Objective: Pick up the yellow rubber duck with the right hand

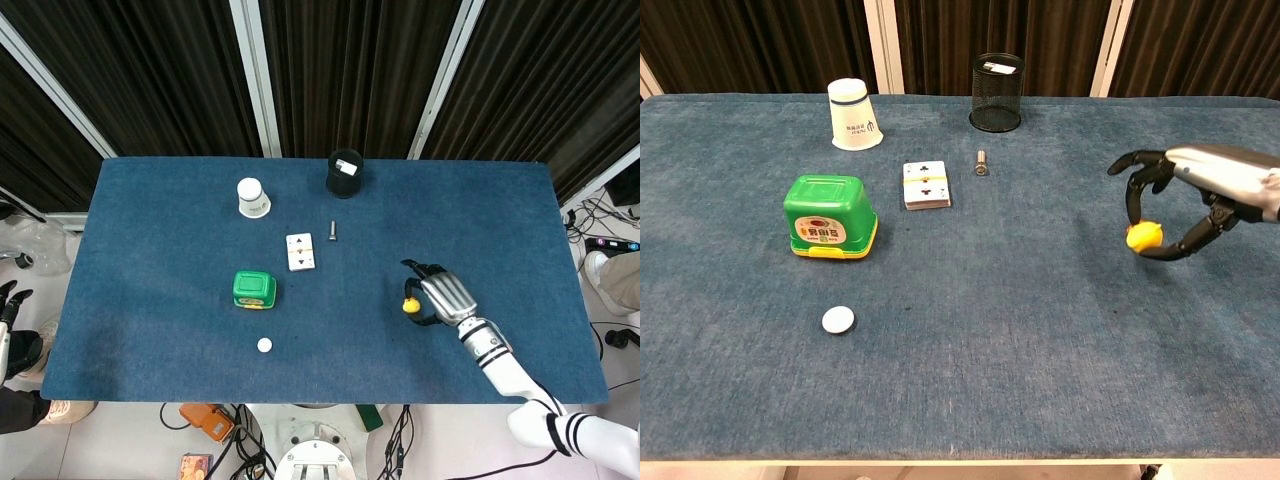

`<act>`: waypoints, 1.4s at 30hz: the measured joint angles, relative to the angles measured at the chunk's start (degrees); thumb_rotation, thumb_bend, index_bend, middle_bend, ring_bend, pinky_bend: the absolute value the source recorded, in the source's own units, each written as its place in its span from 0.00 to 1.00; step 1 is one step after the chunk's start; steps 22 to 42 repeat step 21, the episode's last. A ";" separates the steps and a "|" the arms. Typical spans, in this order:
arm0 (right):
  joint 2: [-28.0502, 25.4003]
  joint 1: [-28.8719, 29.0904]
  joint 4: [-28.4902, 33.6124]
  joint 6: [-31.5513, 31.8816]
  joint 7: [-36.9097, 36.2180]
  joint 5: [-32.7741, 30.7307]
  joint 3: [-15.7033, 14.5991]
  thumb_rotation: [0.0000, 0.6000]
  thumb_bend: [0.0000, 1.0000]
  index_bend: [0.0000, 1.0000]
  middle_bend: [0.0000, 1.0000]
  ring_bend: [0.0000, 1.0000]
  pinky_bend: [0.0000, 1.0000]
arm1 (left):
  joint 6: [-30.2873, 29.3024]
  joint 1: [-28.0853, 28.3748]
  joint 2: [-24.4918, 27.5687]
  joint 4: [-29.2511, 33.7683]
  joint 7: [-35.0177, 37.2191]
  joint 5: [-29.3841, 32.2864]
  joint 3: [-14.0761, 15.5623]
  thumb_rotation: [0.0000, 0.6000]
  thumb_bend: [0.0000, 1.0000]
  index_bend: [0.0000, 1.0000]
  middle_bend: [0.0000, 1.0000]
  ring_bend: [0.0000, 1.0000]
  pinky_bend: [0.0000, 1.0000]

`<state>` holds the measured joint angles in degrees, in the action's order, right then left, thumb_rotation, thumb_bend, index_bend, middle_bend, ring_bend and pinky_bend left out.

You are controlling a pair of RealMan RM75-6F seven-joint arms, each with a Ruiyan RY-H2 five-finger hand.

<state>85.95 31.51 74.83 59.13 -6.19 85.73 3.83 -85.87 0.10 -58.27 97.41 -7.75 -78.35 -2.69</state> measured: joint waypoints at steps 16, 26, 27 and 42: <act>-9.71 -0.55 11.48 10.42 0.85 4.47 3.99 1.00 0.46 0.62 0.21 0.31 0.32 | -0.17 -0.10 -0.06 0.20 -0.60 -0.24 0.19 1.00 0.30 0.17 0.05 0.07 0.17; -12.63 1.73 14.95 7.49 2.96 2.38 6.26 1.00 0.46 0.62 0.21 0.31 0.32 | -0.17 -0.14 0.04 0.16 -0.48 -0.18 0.16 1.00 0.30 0.17 0.05 0.07 0.17; -12.63 1.73 14.95 7.49 2.96 2.38 6.26 1.00 0.46 0.62 0.21 0.31 0.32 | -0.17 -0.14 0.04 0.16 -0.48 -0.18 0.16 1.00 0.30 0.17 0.05 0.07 0.17; -12.63 1.73 14.95 7.49 2.96 2.38 6.26 1.00 0.46 0.62 0.21 0.31 0.32 | -0.17 -0.14 0.04 0.16 -0.48 -0.18 0.16 1.00 0.30 0.17 0.05 0.07 0.17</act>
